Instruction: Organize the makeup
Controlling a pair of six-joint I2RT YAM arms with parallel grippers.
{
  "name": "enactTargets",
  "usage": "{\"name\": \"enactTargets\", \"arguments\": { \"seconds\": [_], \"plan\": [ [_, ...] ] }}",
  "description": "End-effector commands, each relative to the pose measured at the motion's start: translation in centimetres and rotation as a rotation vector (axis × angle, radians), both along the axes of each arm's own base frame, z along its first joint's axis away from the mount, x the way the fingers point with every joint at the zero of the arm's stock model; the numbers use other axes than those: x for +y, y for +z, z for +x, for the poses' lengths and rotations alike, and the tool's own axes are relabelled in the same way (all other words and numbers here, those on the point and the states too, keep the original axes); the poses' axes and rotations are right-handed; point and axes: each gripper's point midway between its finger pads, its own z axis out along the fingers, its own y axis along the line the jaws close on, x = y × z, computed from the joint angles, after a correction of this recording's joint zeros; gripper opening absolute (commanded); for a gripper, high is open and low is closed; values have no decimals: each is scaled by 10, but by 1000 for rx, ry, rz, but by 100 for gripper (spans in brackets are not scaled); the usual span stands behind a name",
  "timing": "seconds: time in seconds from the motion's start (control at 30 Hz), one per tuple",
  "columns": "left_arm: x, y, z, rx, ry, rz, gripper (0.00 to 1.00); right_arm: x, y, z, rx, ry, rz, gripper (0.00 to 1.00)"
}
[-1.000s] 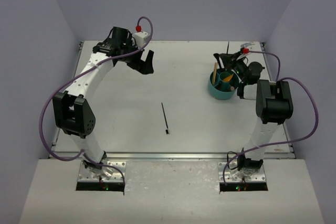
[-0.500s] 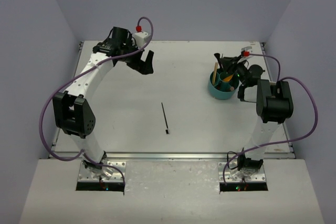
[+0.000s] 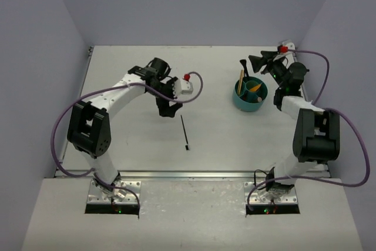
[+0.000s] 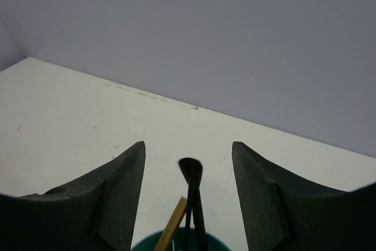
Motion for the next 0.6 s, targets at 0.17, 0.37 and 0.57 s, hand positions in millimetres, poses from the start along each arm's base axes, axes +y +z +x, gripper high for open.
{"name": "enactTargets", "arguments": {
  "seconds": [0.17, 0.37, 0.57],
  "plan": [
    [-61, -27, -32, -267, -787, 17, 56, -6, -2, -40, 194, -58, -69, 64],
    [-74, -61, -56, -243, -993, 65, 59, 7, 8, -69, 176, -7, -46, 65],
    [-70, -88, -59, -234, -1072, 131, 56, 16, 14, -89, 171, 28, -39, 65]
  ]
}}
